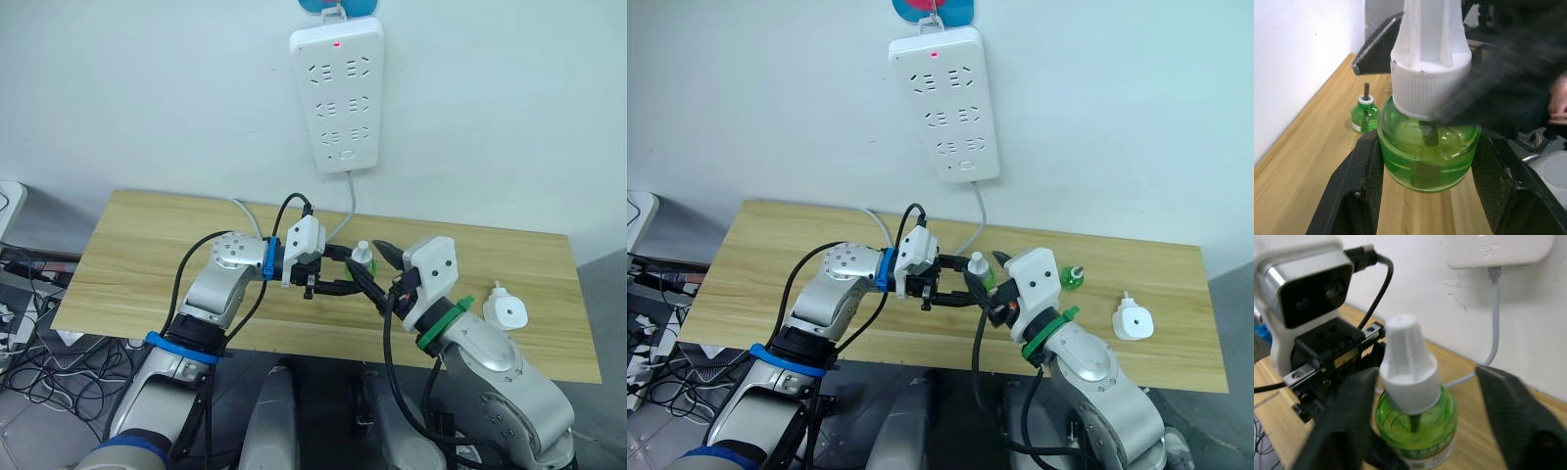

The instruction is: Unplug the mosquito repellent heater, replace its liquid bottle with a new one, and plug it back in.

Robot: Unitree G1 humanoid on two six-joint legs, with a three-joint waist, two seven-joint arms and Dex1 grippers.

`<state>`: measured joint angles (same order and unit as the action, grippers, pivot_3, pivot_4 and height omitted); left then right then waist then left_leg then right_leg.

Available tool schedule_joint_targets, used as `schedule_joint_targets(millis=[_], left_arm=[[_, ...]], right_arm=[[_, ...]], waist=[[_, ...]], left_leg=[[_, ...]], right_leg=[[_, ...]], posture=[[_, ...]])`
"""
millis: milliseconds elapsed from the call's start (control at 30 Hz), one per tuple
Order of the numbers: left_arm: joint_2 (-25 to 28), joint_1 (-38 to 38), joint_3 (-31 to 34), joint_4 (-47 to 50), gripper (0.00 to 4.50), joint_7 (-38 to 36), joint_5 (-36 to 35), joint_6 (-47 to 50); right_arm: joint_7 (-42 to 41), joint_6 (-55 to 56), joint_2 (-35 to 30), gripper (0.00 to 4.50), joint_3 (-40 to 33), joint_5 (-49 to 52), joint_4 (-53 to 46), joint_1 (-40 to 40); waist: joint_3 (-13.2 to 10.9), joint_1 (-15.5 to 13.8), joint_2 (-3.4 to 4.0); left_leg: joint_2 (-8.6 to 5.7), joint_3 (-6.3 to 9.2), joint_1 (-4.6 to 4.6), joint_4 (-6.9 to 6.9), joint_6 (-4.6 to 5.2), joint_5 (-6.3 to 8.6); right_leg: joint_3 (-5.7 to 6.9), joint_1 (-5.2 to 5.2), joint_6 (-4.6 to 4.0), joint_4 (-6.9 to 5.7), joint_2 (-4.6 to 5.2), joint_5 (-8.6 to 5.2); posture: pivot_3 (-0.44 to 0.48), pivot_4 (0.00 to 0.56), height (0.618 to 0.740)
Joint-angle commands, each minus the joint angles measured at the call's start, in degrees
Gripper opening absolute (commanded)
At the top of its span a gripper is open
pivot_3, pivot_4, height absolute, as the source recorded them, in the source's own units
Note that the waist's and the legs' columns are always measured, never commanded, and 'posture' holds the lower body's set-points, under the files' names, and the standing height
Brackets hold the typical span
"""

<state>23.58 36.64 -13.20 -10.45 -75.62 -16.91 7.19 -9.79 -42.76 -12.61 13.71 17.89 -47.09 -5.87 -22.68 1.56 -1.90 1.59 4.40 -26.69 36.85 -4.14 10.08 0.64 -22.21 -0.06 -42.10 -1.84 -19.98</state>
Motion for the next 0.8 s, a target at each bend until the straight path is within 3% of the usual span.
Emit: schedule_joint_targets(millis=[33, 100, 300, 467, 633, 800], left_arm=[[0.68, -0.85, 0.19, 2.04, 2.2, -1.14, -0.65, -1.02], [0.85, -0.98, 0.06, 2.09, 2.2, -1.36, -0.61, -1.1], [1.06, -1.16, -0.56, 1.83, 2.2, -2.81, -0.33, -2.58], [2.19, -2.16, -1.63, 2.18, 2.2, -7.55, -0.72, -6.47], [2.78, -2.17, -1.88, 2.18, 2.2, -10.17, -0.63, -7.97], [3.83, -2.59, -2.21, 3.6, 2.2, -12.75, -0.93, -8.72]], right_arm=[[-0.2, 1.5, 0.92, 1.55, 0.22, 0.86, -2.17, 0.73], [-0.32, 1.43, 1.12, 1.11, 0.4, 0.91, -2.1, 0.8], [-4.88, 0.99, -1.36, 1.11, 0.35, 2.75, -0.74, -1.71], [-20.56, 3.17, -9.16, 1.11, -2.48, 9.77, 4.4, -7.66], [-43.19, 8.31, -16.74, 1.11, -2.48, 15.32, 16.15, -16.44], [-58.13, 12.95, -19.99, 1.11, -0.92, 15.43, 26.47, -22.89]], waist=[[0.0, 0.01, 0.0], [0.0, -0.02, 0.0], [0.0, 0.0, 0.0], [0.0, -0.01, 0.0], [0.0, -0.07, 0.0], [0.0, -0.23, 0.0]], left_leg=[[0.0, 0.0, 0.0, 0.0, 0.0, 0.0], [-0.01, -0.01, 0.0, 0.0, 0.0, 0.0], [-0.01, 0.0, 0.0, 0.01, 0.0, 0.0], [0.0, -0.03, 0.02, 0.01, 0.02, -0.01], [-0.02, -0.04, 0.03, 0.03, 0.04, -0.01], [-0.02, 0.0, 0.03, 0.01, 0.06, 0.0]], right_leg=[[-0.01, 0.0, 0.0, 0.0, 0.0, 0.0], [-0.03, 0.0, 0.0, 0.0, 0.0, 0.0], [-0.01, 0.0, 0.0, 0.0, 0.0, 0.0], [-0.01, 0.01, 0.0, 0.01, 0.0, 0.0], [0.01, 0.03, -0.01, 0.03, 0.0, 0.0], [0.07, 0.04, -0.02, 0.0, 0.0, 0.01]], posture=[[0.018, 0.334, 0.74], [0.019, 0.334, 0.74], [0.012, 0.334, 0.74], [0.013, 0.333, 0.74], [0.04, 0.332, 0.74], [0.076, 0.329, 0.74]])
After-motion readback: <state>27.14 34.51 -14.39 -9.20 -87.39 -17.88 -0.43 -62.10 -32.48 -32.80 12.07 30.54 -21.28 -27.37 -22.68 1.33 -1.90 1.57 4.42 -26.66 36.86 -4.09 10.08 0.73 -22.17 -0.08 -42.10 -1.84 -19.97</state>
